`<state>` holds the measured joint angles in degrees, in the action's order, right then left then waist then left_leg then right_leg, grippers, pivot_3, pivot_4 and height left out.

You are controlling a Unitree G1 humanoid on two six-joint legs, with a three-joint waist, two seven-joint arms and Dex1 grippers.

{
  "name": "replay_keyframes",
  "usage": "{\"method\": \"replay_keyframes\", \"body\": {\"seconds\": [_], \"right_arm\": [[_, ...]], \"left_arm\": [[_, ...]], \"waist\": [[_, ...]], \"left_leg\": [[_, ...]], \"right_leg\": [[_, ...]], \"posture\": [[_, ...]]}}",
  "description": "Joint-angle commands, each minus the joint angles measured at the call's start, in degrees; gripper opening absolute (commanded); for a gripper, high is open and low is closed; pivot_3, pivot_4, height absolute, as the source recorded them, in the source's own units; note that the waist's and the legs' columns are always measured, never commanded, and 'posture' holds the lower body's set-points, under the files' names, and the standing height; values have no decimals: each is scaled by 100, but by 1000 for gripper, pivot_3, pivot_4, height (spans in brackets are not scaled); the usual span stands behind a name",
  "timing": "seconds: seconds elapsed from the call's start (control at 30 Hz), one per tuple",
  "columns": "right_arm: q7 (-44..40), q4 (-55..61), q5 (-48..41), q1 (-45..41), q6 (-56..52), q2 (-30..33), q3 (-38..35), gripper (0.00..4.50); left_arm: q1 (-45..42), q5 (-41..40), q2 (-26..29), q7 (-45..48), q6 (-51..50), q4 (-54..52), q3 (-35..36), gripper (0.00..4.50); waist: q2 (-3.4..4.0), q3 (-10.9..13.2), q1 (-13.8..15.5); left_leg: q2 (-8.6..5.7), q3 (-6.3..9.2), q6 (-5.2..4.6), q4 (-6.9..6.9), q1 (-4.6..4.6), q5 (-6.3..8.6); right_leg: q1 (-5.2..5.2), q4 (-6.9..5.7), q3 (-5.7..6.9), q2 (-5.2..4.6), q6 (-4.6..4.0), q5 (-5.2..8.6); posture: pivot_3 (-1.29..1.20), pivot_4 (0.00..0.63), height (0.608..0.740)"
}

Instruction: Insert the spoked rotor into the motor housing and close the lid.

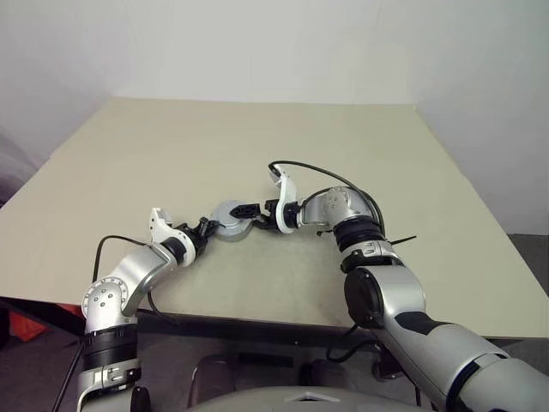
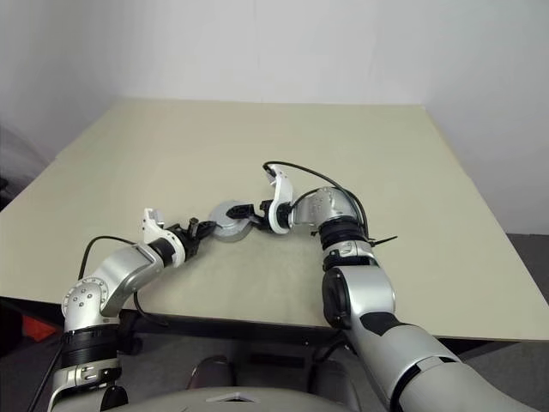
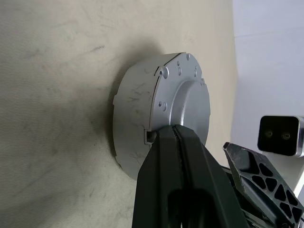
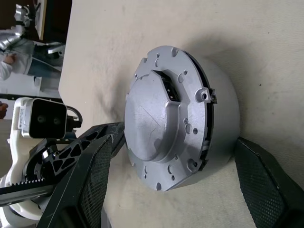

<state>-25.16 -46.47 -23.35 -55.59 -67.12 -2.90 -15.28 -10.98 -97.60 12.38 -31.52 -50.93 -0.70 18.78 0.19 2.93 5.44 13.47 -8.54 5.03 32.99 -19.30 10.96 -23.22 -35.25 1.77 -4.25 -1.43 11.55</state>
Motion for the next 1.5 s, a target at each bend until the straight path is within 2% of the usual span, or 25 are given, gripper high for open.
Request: {"method": "replay_keyframes", "body": {"seconds": [0.03, 0.4, 1.0, 1.1, 1.3, 1.4, 1.5], "right_arm": [[53, 13, -436, -297, -26, -135, -379, 4482], [102, -89, -532, -445, 82, -350, -607, 4482], [-77, -190, -276, -272, 587, -389, -16, 4482], [-139, -216, -350, -303, 612, -372, -46, 3894], [-165, -301, -407, -406, 659, -322, -123, 1901], [-179, -321, -409, -449, 668, -306, -163, 1154], [-184, -375, -378, -465, 730, -285, -168, 1154]], "left_arm": [[65, 62, 38, -71, -6, -45, -98, 0], [75, 48, 115, -49, 9, -31, -104, 0], [91, 77, 163, 4, 1, -12, -102, 0], [102, 86, 175, 10, -1, -15, -97, 0], [94, 112, 213, 40, 5, 4, -100, 0], [87, 132, 220, 56, 1, 14, -96, 0], [77, 147, 227, 68, -9, 17, -95, 0]], "waist": [[0, 0, 1], [0, 0, -1], [0, 0, -8], [0, 0, -8], [1, 0, -8], [-1, -2, -5], [-1, -1, -6]], "left_leg": [[0, 0, 0, 0, 2, 0], [0, 0, 4, 1, 10, -2], [2, 0, 5, 1, 9, -3], [2, 0, 5, 1, 9, -3], [3, 0, 5, 1, 9, -3], [2, 0, 5, 1, 11, -3], [2, 0, 5, 2, 10, -3]], "right_leg": [[0, 0, 0, 0, 0, 0], [-1, -9, 0, 0, 0, 0], [-1, -10, 0, 1, 0, 1], [-1, -10, 0, 1, 0, 1], [-1, -11, -1, 3, 0, 1], [-1, -13, -2, 2, 0, 1], [-2, -13, -2, 2, 0, 1]], "posture": [[0, 0, 740], [0, 0, 740], [0, 0, 740], [0, 0, 740], [0, 0, 740], [0, 0, 740], [0, 0, 740]]}}
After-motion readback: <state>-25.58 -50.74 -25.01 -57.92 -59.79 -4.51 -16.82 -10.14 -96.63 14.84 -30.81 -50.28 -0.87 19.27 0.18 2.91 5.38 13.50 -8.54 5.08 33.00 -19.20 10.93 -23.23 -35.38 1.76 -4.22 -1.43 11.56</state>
